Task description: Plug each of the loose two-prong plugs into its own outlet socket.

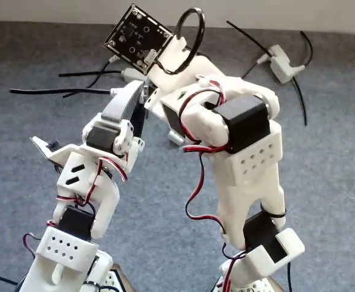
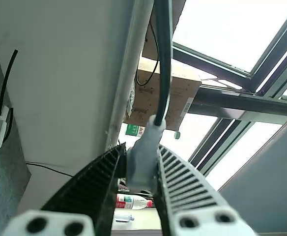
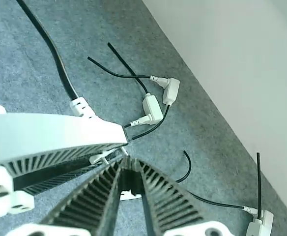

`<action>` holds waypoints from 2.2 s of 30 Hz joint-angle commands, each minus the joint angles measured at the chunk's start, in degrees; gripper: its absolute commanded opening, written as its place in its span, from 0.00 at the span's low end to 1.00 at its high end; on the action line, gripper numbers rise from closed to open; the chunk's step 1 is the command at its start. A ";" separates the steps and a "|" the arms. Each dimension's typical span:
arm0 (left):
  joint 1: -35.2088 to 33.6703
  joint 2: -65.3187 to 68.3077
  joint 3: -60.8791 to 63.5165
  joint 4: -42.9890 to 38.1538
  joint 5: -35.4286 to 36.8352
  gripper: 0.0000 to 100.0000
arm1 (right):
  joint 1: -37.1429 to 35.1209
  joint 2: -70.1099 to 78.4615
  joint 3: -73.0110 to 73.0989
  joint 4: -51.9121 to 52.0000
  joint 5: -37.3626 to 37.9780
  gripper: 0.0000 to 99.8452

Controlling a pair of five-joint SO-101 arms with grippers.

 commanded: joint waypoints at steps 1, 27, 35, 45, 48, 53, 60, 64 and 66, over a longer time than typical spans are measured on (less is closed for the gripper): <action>-0.31 -0.92 -0.40 -1.32 -0.44 0.01 | -0.57 0.13 -0.48 0.48 0.09 0.01; -4.44 -0.92 -0.04 -6.15 -0.44 0.01 | -3.38 -3.74 7.34 -1.27 0.44 0.01; 2.33 -0.92 2.42 -6.24 -0.79 0.01 | 0.84 -3.30 7.25 -5.67 0.62 0.01; 10.95 -0.92 3.21 -6.07 -6.86 0.01 | 1.36 -3.03 7.34 -7.25 0.62 0.01; 12.97 -0.92 3.91 -6.07 -7.30 0.01 | 1.45 -3.03 7.43 -8.13 0.62 0.01; 14.99 -0.92 4.79 -6.07 -7.30 0.01 | 4.79 -3.03 7.60 -10.51 0.53 0.01; 14.73 -0.92 5.05 -6.07 -7.30 0.01 | 5.85 -3.38 7.34 -9.98 0.53 0.01; 10.51 -0.92 5.05 -6.07 -7.03 0.01 | 7.87 -3.47 7.25 -10.07 0.53 0.01; 8.31 -0.92 5.05 -6.07 -6.95 0.01 | 9.80 -3.56 6.90 -10.42 0.53 0.01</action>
